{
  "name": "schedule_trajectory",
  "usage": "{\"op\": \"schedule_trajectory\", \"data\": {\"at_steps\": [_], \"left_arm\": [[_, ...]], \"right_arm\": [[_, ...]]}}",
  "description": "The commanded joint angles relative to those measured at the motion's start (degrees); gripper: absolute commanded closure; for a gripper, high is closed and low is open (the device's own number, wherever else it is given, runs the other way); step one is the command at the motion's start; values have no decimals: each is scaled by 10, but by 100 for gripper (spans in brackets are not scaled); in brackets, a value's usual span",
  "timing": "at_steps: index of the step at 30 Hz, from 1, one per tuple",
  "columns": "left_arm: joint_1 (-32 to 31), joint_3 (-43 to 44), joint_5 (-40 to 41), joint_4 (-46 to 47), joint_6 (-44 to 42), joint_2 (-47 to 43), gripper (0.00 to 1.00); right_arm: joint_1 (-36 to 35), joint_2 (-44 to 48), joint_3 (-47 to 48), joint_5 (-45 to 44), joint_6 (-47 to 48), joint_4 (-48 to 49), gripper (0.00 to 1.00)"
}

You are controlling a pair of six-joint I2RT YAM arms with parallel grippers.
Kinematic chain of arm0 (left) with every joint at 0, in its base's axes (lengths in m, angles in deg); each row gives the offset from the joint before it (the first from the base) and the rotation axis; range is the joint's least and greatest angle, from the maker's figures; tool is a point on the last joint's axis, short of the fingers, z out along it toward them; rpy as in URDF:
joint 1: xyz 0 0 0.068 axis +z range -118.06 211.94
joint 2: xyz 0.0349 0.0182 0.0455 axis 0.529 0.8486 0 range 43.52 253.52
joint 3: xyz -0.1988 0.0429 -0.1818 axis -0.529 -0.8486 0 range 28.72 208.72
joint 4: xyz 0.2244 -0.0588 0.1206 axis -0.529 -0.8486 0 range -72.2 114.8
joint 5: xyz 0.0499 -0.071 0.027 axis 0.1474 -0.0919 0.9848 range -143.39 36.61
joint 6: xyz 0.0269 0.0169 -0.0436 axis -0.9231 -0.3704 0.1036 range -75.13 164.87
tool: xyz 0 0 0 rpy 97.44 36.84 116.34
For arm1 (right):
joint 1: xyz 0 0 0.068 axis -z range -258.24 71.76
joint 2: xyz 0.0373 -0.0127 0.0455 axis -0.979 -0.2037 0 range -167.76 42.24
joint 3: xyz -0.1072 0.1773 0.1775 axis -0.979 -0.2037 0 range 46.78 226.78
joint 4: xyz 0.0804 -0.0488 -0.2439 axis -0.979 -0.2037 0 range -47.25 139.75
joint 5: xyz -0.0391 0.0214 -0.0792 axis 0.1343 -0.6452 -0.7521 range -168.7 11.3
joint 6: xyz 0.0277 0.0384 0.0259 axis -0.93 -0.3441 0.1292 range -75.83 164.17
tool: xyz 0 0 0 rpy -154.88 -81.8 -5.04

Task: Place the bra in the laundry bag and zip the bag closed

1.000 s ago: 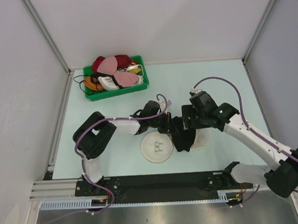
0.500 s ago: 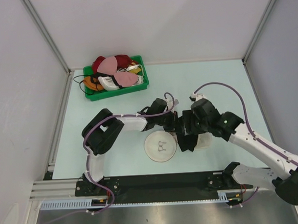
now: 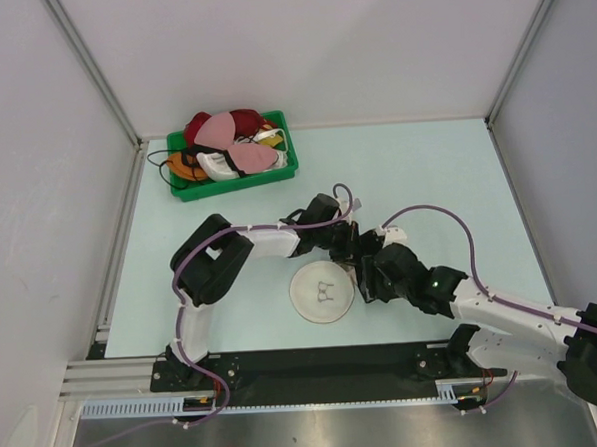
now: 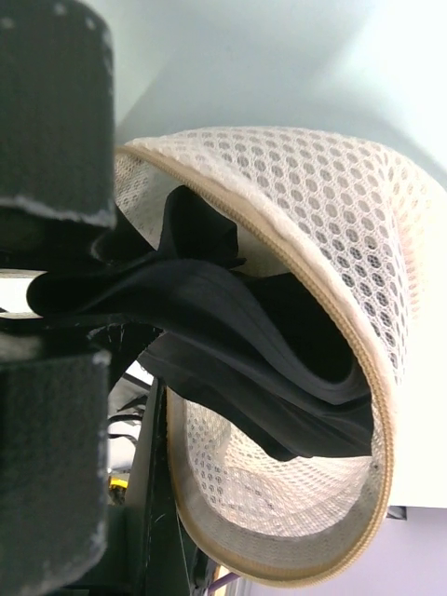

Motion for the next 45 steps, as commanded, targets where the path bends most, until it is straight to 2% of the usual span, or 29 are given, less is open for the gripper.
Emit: {"op": "schedule_trajectory", "data": {"at_steps": [1,8,11,15,16,18,19,20,22,23,28,29,30,31,32,33,36,39,42,45], "left_arm": [[-5,14,-22,-5,3,-2,93],[-5,7,-37,-3,15,-12,93],[-6,4,-46,0,19,-15,92],[-7,3,-54,4,24,-17,91],[-7,2,-56,5,26,-18,90],[-7,0,-58,8,27,-24,84],[-6,-1,-57,9,27,-27,80],[-6,-2,-57,9,25,-31,71],[-3,-4,-53,6,14,-46,60],[0,-5,-48,-3,10,-52,50],[24,-43,-47,-20,-12,-111,43],[33,-61,-39,-24,-17,-143,30],[37,-70,-32,-46,-34,-160,24],[44,-78,-24,-61,-45,-178,22],[47,-94,12,-83,-57,-219,10],[51,-103,33,-129,-81,-240,6],[57,-148,136,-218,-114,-331,6],[57,-203,248,-285,-116,-408,12],[58,-259,286,-296,-94,-437,18],[56,-290,300,-298,-60,-409,27]], "right_arm": [[-9,11,-20,-72,12,145,37],[-12,-53,-49,-84,19,250,36],[-21,-67,-71,-129,17,297,38],[-25,-92,-77,-174,19,321,59],[-26,-101,-77,-180,17,321,67],[-26,-106,-80,-189,10,320,71],[-27,-106,-86,-191,7,321,77],[-27,-106,-91,-198,3,321,81],[-27,-102,-108,-199,-12,328,84],[-27,-100,-112,-201,-15,331,85],[-23,-98,-127,-202,-18,340,85],[-22,-98,-127,-202,-17,340,85],[-21,-99,-126,-201,-18,341,85],[-18,-100,-126,-198,-16,342,85],[-13,-102,-126,-193,-15,343,85],[-9,-103,-125,-190,-13,345,85],[1,-99,-123,-178,-12,342,85],[13,-90,-127,-162,-18,341,85],[18,-86,-127,-144,-20,345,85],[20,-90,-124,-138,-20,345,85]]}}
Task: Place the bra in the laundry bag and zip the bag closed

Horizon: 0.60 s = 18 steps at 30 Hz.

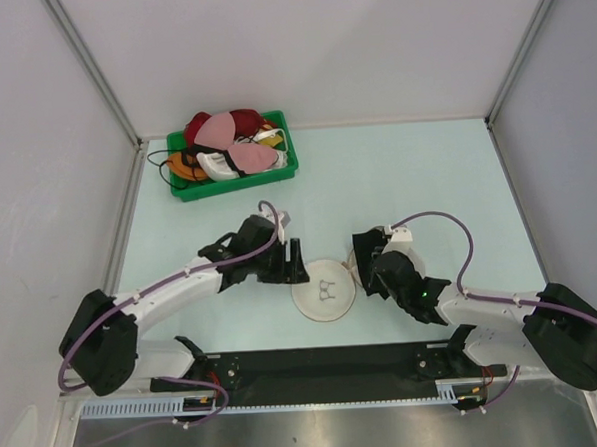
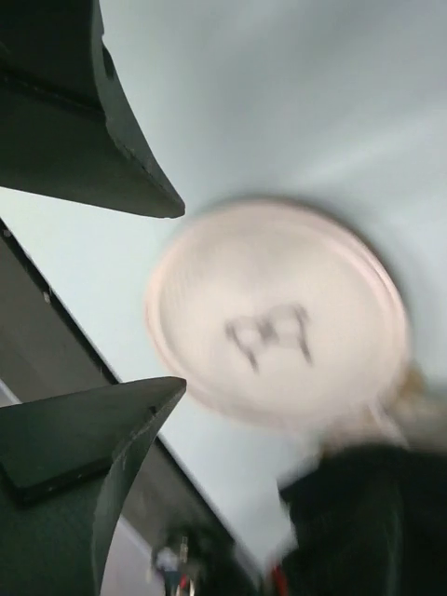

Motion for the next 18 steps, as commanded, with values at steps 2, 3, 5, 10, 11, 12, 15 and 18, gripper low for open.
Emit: {"op": "schedule_trajectory", "data": {"at_steps": [2,3,5,10,11,12,15,18], "left_arm": [[-14,-52,110,-49,41,47,28],[-22,-49,131,-49,44,56,27],[-45,-32,174,-54,52,84,26],[-88,5,251,-74,85,166,27],[-94,9,254,-75,90,177,28],[-108,13,259,-74,94,191,30],[-118,22,272,-76,116,235,36],[-120,23,290,-66,123,265,50]], "right_arm": [[9,-3,-2,2,-5,0,85],[9,-4,-2,4,-5,-1,85],[10,-3,-2,5,-5,-3,85],[11,2,-2,11,-6,-7,85],[11,2,-2,13,-4,-10,85],[11,2,-2,11,-4,-11,85],[11,2,-1,6,-6,-16,85],[12,1,0,1,-8,-22,85]]}}
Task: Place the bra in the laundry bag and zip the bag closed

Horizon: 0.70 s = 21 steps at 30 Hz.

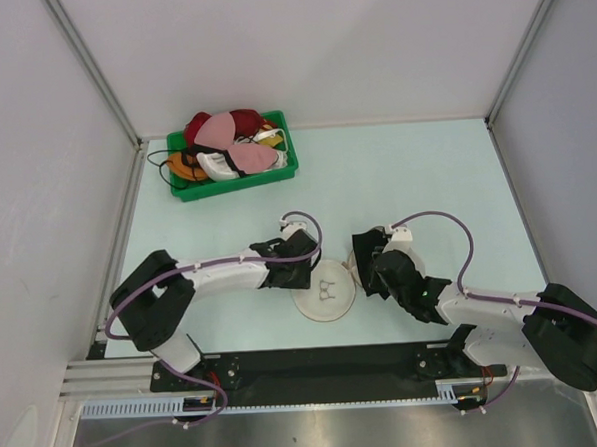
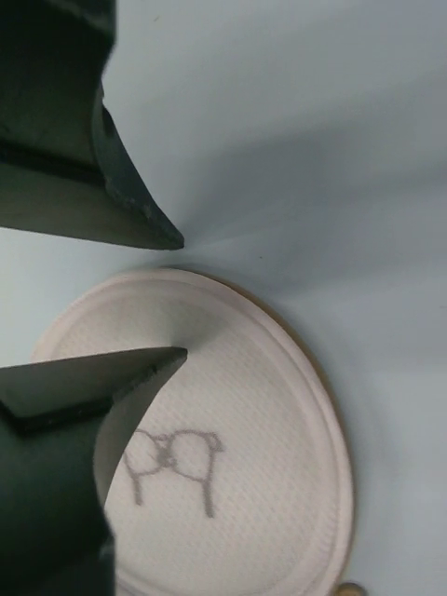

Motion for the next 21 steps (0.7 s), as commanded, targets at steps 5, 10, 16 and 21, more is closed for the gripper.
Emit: {"op": "schedule_trajectory", "data": {"at_steps": [5,10,16,21], "left_arm": [[-5,-10,-15,8,18,91,82],[-8,-10,-24,-13,-8,1,100],[-29,-9,-63,-44,-25,-151,100],[-50,22,-89,-34,-39,-244,100]], "right_arm": [[7,-9,10,-18,-3,-31,84],[18,-18,33,-20,1,-48,84],[33,-39,56,-14,-4,-83,83],[35,-57,89,-11,-17,-124,83]]}}
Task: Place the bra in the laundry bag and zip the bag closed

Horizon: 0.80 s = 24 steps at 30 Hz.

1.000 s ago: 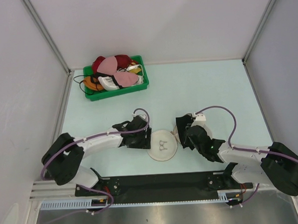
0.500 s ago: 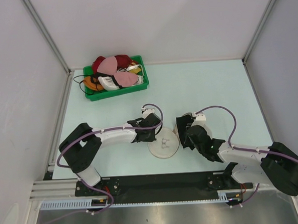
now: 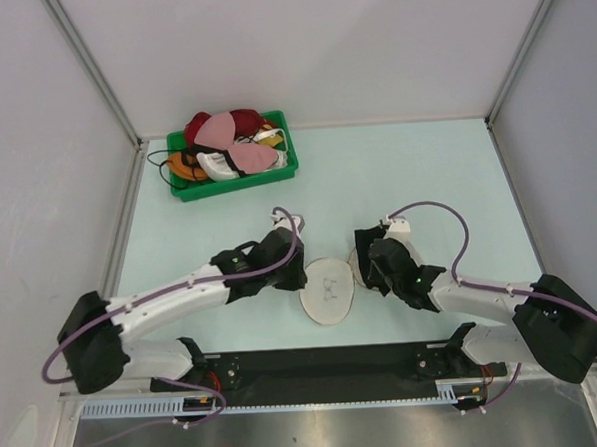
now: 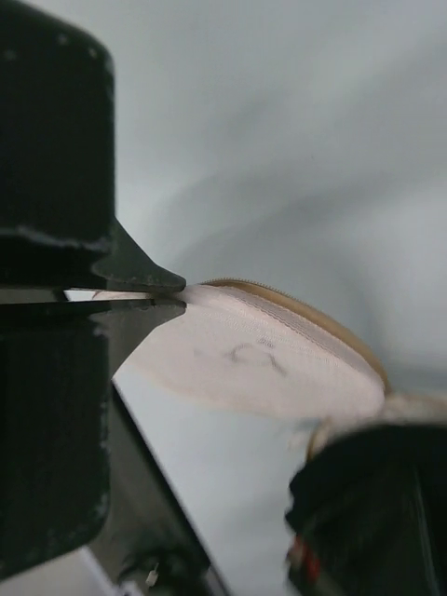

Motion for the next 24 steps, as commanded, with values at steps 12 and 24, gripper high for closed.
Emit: {"op": "schedule_trajectory", "data": {"at_steps": [12,24], "left_arm": [[-57,157,-96,-21,-34,-95,100],[-57,279,-61,-102,-85,-43,100]], "right_arm": [[7,-10,119,19,-73,-208,83],[37,-26,191,137,-73,-307,71]]}}
